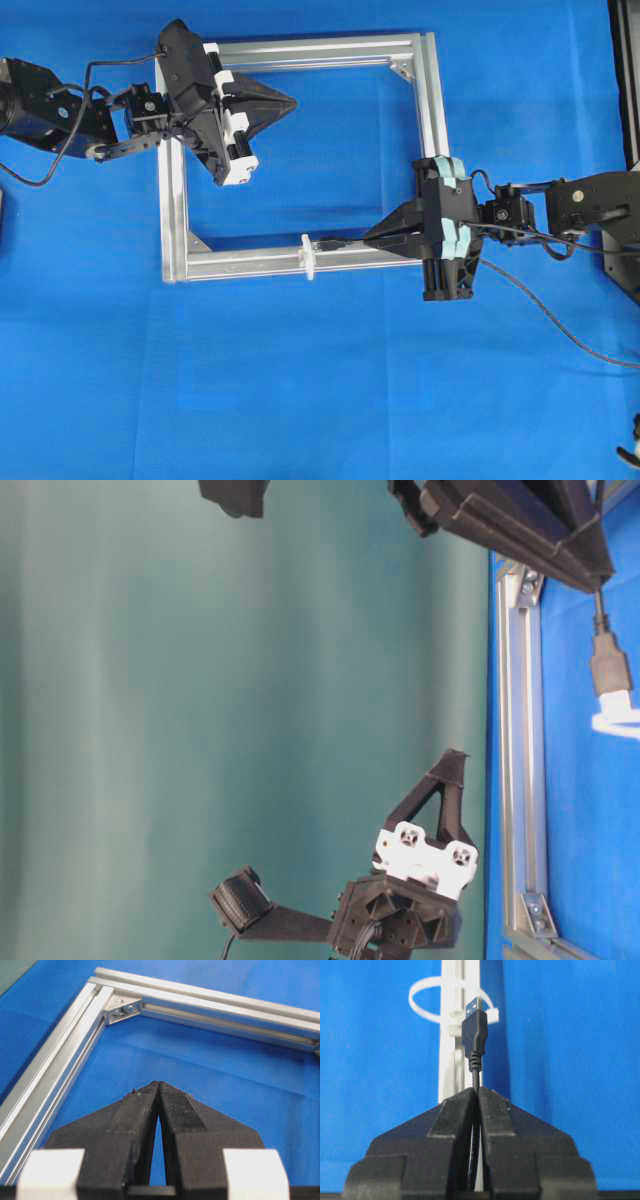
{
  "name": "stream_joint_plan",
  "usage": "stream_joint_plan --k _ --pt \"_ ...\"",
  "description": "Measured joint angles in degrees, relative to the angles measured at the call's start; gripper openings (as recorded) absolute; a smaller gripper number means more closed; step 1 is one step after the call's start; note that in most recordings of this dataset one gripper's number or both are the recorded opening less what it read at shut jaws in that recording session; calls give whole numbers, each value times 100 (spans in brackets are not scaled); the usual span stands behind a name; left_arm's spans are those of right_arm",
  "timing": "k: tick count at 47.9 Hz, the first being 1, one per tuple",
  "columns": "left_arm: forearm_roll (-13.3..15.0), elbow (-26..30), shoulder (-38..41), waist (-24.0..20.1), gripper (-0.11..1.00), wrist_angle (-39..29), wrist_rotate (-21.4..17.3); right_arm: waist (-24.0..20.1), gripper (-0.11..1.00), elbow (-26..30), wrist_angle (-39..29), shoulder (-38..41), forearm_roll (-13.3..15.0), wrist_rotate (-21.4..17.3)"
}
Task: Insert the wire through the string loop located in the center.
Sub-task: 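Push the USB plug leftward through the white zip-tie loop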
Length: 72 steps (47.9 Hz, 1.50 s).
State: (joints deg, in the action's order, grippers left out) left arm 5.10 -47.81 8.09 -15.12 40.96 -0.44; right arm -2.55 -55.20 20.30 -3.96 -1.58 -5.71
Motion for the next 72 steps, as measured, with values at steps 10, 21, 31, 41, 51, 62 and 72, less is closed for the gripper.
stream_joint_plan --k 10,21,31,41,51,62,72 --pt "0 -9 0 9 0 -9 0 -26 -2 237 9 264 0 0" --pt "0 -9 -9 9 0 -9 0 -35 -2 589 9 650 0 0" --pt "0 0 0 0 0 -9 -9 -35 -2 861 9 861 0 0" --pt "0 0 0 9 0 -9 -9 -44 -2 993 18 976 0 0" --pt "0 0 0 9 0 -9 -9 -79 -2 1011 79 984 0 0" --pt "0 0 -9 9 0 -9 0 -79 -2 1011 123 993 0 0" --pt "0 0 0 9 0 -9 0 -79 -2 1011 132 984 9 0"
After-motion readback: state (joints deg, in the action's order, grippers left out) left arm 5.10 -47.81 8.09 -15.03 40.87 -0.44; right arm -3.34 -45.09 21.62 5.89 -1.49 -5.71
